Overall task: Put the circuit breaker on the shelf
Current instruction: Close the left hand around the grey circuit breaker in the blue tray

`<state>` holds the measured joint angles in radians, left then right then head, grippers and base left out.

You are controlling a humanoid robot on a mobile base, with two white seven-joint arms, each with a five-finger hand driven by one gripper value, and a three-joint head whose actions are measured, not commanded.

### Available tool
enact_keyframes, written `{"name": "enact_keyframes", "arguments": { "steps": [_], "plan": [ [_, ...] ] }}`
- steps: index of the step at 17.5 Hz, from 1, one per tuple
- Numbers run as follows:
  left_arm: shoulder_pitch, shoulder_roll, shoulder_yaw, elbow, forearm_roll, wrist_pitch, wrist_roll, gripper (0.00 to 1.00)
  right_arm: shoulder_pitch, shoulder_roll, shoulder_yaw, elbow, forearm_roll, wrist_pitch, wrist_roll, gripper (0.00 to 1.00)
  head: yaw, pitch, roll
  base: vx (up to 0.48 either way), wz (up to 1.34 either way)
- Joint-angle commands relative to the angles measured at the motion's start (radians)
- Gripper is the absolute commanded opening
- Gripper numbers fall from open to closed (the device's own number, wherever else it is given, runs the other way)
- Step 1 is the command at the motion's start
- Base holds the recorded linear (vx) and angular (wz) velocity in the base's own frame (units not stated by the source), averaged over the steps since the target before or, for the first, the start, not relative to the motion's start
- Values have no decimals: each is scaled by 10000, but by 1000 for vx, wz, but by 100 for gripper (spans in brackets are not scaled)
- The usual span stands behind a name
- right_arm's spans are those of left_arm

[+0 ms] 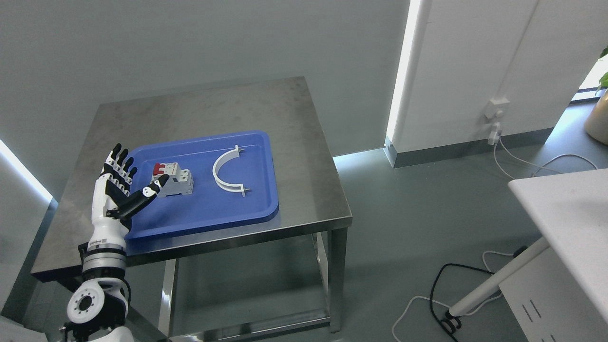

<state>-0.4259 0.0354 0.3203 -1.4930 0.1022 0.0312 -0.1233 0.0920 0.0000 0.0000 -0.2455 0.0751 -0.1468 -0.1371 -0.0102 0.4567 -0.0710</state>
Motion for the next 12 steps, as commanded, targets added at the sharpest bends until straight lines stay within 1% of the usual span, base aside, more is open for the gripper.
{"name": "enact_keyframes", "arguments": {
  "steps": [1, 3, 5, 7, 8, 10, 12],
  "plan": [
    [86, 396, 19, -11, 5, 26, -420, 100, 0, -175, 199, 0, 0, 2250, 6, 100, 0, 0, 0, 0, 0],
    [41, 809, -103, 4, 5, 26, -911, 100, 0, -175, 199, 0, 0, 2250, 6, 100, 0, 0, 0, 0, 0],
    [-97, 1574, -302, 217, -162, 26, -1953, 100, 0, -175, 199, 0, 0, 2250, 6, 100, 0, 0, 0, 0, 0],
    [-493, 2265, -594, 555, -941, -5, -2294, 100, 0, -175, 199, 0, 0, 2250, 6, 100, 0, 0, 0, 0, 0],
    [-724, 2466, -716, 708, -1568, -5, -2310, 100, 0, -175, 199, 0, 0, 2250, 6, 100, 0, 0, 0, 0, 0],
    [-1320, 2575, -779, 1152, -3023, -5, -2356, 100, 0, -175, 199, 0, 0, 2250, 6, 100, 0, 0, 0, 0, 0],
    [-1523, 2591, -1008, 1490, -3872, -5, -2372, 100, 0, -175, 199, 0, 0, 2250, 6, 100, 0, 0, 0, 0, 0]
  ]
}}
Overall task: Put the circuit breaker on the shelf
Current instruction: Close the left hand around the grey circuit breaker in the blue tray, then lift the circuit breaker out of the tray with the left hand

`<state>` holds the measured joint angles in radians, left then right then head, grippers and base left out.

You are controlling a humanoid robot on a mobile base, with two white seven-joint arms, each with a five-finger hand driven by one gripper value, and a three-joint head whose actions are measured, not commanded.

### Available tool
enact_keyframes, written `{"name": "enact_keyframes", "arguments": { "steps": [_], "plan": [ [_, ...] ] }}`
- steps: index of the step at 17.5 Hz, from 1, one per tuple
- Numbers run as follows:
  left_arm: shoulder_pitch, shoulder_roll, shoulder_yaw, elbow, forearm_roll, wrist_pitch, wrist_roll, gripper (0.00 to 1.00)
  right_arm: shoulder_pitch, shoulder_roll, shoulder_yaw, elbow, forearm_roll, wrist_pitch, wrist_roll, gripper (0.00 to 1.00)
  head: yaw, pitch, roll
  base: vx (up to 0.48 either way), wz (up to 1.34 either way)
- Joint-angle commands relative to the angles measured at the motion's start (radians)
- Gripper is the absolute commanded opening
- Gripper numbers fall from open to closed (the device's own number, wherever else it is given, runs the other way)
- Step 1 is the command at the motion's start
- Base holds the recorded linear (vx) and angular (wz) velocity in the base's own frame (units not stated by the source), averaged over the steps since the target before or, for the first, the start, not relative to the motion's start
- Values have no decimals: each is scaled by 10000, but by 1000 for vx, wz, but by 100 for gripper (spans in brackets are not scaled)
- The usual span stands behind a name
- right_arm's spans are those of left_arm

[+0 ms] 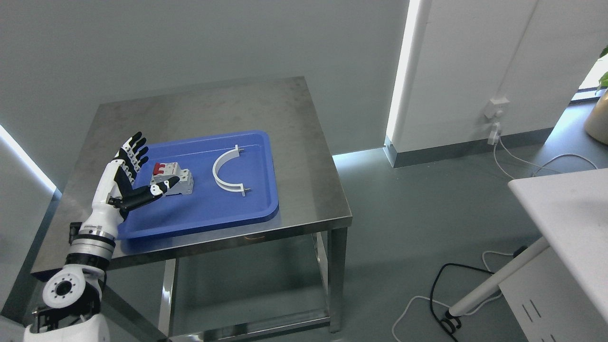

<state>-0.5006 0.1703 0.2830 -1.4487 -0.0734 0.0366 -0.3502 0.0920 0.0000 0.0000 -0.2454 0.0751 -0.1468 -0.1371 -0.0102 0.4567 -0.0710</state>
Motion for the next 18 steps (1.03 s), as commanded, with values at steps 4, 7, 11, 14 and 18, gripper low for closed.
{"name": "enact_keyframes", "arguments": {
  "steps": [4, 7, 11, 14, 18],
  "plan": [
    [-746, 1105, -1219, 1876, -2823, -29, -499, 98, 1, -175, 199, -1, 0, 2250, 6, 100, 0, 0, 0, 0, 0],
    [-731, 1104, -1143, 1908, -2947, 33, -1023, 95, 1, -175, 199, -1, 0, 2250, 6, 100, 0, 0, 0, 0, 0],
    [-822, 1074, -745, 2337, -3452, 33, -1008, 89, 1, -175, 199, -1, 0, 2250, 6, 100, 0, 0, 0, 0, 0],
    [-991, 1059, -667, 2353, -3515, 33, -1008, 79, 1, -175, 199, -1, 0, 2250, 6, 100, 0, 0, 0, 0, 0],
    [-1190, 814, -652, 2353, -3499, -44, -1024, 56, 1, -175, 199, -1, 0, 2250, 6, 100, 0, 0, 0, 0, 0]
  ]
}}
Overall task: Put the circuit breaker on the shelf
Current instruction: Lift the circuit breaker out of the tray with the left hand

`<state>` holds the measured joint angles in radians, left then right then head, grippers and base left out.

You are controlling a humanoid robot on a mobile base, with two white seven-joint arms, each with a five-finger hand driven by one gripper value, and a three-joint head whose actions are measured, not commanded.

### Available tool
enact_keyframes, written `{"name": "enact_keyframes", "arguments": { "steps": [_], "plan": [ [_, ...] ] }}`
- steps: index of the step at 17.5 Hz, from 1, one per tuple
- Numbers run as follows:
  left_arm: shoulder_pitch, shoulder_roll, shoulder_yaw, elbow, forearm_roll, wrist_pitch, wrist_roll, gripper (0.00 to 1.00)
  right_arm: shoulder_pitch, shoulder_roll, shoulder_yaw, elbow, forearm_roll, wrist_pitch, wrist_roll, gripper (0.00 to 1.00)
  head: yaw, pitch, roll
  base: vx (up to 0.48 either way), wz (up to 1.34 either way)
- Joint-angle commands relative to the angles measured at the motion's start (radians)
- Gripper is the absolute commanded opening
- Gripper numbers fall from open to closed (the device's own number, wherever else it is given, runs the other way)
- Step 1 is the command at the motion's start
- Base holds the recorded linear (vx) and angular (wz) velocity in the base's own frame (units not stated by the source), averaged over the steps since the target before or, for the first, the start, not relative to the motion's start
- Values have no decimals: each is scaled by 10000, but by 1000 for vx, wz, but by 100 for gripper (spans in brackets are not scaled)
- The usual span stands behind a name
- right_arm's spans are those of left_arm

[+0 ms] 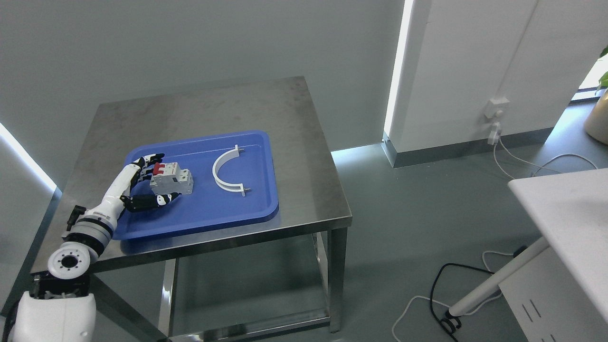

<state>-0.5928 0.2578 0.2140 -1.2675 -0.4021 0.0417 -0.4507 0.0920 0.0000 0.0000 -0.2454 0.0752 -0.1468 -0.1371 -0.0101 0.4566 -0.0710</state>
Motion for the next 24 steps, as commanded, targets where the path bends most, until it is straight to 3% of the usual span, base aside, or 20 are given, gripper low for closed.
{"name": "enact_keyframes", "arguments": {
  "steps": [1, 3, 6, 8, 10, 12, 16, 24],
  "plan": [
    [-299, -108, 54, 542, -212, -110, -18, 49, 0, -175, 199, 0, 0, 2250, 6, 100, 0, 0, 0, 0, 0],
    [-361, -230, 145, 572, -212, -216, -18, 34, 0, -175, 199, 0, 0, 2250, 6, 100, 0, 0, 0, 0, 0],
    [-713, -689, 1062, 848, -152, -1410, 226, 16, 0, -175, 199, 0, 0, 2250, 6, 100, 0, 0, 0, 0, 0],
    [-1156, -1575, 2377, 833, 244, -2572, 426, 9, 0, -175, 199, 0, 0, 2250, 6, 100, 0, 0, 0, 0, 0],
    [-1266, -2403, 3378, 803, 1909, -3647, 472, 0, 0, -175, 199, 15, 0, 2250, 6, 100, 0, 0, 0, 0, 0],
    [-1068, -2403, 3551, 498, 2990, -4174, 549, 1, 0, -175, 199, 0, 0, 2250, 6, 100, 0, 0, 0, -1, 73],
    [188, -2403, 3108, -958, 3789, -4298, 1652, 1, 0, -175, 199, 0, 0, 2250, 6, 100, 0, 0, 0, -1, -78],
    [1341, -2403, 3014, -2295, 3853, -4666, 1409, 2, 0, -175, 199, 0, 0, 2250, 6, 100, 0, 0, 0, -67, 82]
  ]
}}
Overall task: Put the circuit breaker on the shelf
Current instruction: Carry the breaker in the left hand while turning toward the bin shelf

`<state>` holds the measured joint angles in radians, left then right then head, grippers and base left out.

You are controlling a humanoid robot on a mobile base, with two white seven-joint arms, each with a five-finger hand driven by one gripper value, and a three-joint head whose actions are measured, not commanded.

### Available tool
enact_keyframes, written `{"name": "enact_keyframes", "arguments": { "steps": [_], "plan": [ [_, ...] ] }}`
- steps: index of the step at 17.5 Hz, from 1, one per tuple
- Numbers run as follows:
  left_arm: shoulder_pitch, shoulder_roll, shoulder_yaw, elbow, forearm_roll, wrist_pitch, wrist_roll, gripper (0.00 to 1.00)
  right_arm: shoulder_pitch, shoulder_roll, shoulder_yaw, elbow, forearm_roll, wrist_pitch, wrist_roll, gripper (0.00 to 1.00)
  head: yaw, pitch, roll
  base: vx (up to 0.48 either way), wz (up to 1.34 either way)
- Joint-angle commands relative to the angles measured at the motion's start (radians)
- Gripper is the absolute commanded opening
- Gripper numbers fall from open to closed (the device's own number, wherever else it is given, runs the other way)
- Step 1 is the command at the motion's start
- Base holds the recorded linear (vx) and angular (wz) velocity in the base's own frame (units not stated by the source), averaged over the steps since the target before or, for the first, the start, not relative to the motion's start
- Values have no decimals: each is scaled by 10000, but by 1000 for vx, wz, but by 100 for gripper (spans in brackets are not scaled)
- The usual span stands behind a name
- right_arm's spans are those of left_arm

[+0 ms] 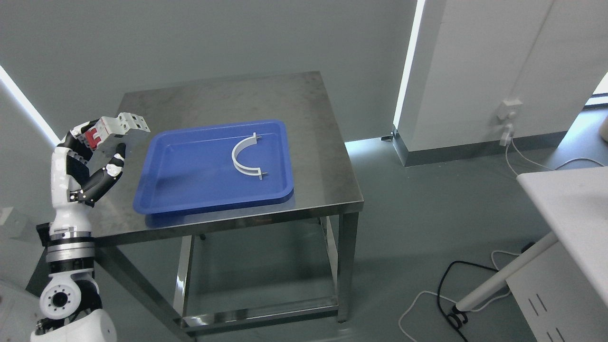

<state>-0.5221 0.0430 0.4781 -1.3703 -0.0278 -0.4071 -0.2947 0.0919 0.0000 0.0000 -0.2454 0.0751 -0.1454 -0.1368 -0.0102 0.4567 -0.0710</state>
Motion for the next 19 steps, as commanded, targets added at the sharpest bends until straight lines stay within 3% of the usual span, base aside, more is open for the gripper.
{"name": "enact_keyframes", "arguments": {
  "steps": [1, 12, 19],
  "plan": [
    [695, -256, 358, -1375, 109, -163, -152, 2, 1, -175, 199, 0, 0, 2236, 3, 100, 0, 0, 0, -246, 182],
    [1215, -256, -317, -1774, 109, -163, -106, 2, 1, -175, 199, 0, 0, 2236, 3, 100, 0, 0, 0, -272, 179],
    [1447, -256, -1436, -2387, 109, -147, -90, 2, 1, -175, 199, 0, 0, 2236, 3, 100, 0, 0, 0, -316, 39]
  ]
}}
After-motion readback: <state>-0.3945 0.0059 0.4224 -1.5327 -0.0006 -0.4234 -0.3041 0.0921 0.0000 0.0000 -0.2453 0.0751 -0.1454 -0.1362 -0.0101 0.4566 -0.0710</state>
